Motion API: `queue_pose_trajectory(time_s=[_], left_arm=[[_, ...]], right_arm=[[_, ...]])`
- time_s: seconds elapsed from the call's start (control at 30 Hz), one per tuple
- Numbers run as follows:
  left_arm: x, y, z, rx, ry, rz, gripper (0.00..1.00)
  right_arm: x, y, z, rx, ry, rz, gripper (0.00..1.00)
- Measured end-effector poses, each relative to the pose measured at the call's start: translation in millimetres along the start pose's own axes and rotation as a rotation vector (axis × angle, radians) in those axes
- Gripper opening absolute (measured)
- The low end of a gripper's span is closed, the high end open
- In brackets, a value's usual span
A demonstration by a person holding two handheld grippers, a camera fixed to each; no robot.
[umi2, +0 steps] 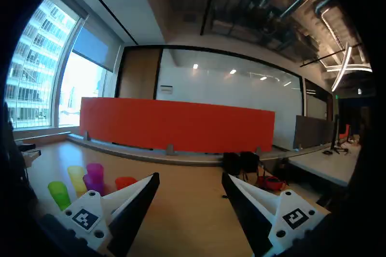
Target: Pour water
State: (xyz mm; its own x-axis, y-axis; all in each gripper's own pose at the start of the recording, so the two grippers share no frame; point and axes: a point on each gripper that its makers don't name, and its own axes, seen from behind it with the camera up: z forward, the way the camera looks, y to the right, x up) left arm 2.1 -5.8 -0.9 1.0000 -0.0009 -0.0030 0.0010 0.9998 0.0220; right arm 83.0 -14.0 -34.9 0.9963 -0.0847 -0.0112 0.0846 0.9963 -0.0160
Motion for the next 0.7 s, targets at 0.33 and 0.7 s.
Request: queue_pose_trajectory(time_s=[0.33, 0.7], left_arm=[[-2, 2.4, 1.1, -0.010, -0.003, 0.000, 0.96], [-1, 1.9, 0.7, -0.009, -0.004, 0.001, 0.96]], right_arm=[[2, -6, -0.5, 0.012, 0.003, 0.000, 1.00], [2, 5, -2.1, 0.005, 0.024, -0.004, 1.00]])
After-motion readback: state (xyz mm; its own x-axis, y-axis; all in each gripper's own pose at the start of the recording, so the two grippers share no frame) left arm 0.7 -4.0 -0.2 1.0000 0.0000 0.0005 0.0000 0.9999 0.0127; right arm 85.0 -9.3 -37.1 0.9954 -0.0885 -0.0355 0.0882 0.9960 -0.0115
